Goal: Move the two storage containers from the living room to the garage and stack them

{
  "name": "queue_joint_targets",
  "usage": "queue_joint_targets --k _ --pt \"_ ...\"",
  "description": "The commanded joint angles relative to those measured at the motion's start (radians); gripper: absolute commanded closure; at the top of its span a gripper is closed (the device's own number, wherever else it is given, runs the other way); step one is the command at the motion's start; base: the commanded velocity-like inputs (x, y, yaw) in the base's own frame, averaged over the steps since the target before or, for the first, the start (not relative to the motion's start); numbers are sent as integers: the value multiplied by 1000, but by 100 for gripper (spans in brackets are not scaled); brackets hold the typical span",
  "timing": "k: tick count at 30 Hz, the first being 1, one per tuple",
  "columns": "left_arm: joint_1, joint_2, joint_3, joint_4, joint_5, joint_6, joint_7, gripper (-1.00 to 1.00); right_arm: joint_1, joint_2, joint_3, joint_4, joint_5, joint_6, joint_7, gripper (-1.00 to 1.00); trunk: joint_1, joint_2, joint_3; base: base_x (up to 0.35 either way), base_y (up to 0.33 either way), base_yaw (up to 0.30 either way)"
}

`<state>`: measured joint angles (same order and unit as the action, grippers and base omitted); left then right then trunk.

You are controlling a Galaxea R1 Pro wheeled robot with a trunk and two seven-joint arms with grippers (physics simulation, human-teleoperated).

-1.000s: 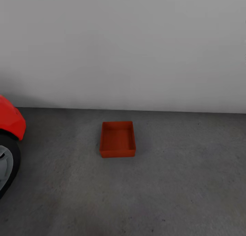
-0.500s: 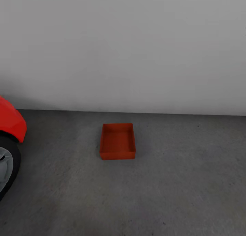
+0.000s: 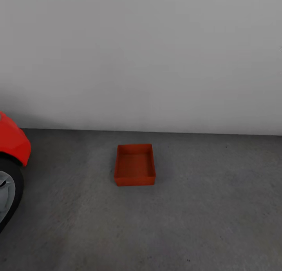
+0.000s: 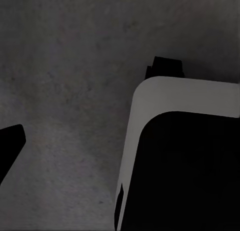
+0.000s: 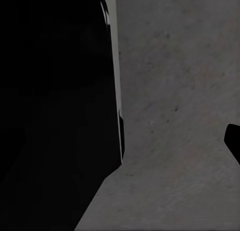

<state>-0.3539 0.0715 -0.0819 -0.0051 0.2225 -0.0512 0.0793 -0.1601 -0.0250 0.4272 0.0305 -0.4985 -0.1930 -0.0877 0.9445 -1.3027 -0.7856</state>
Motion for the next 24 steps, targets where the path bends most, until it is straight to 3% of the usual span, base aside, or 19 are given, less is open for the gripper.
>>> queue_joint_targets --k 1,24 --pt "0 0 -9 1 9 -3 2 -100 -1 1 8 3 -8 -5 0 -100 0 0 1 0 0 0" --pt "0 0 -9 1 9 -3 2 -100 -1 5 10 2 -8 -2 0 -100 0 0 37 0 0 0"
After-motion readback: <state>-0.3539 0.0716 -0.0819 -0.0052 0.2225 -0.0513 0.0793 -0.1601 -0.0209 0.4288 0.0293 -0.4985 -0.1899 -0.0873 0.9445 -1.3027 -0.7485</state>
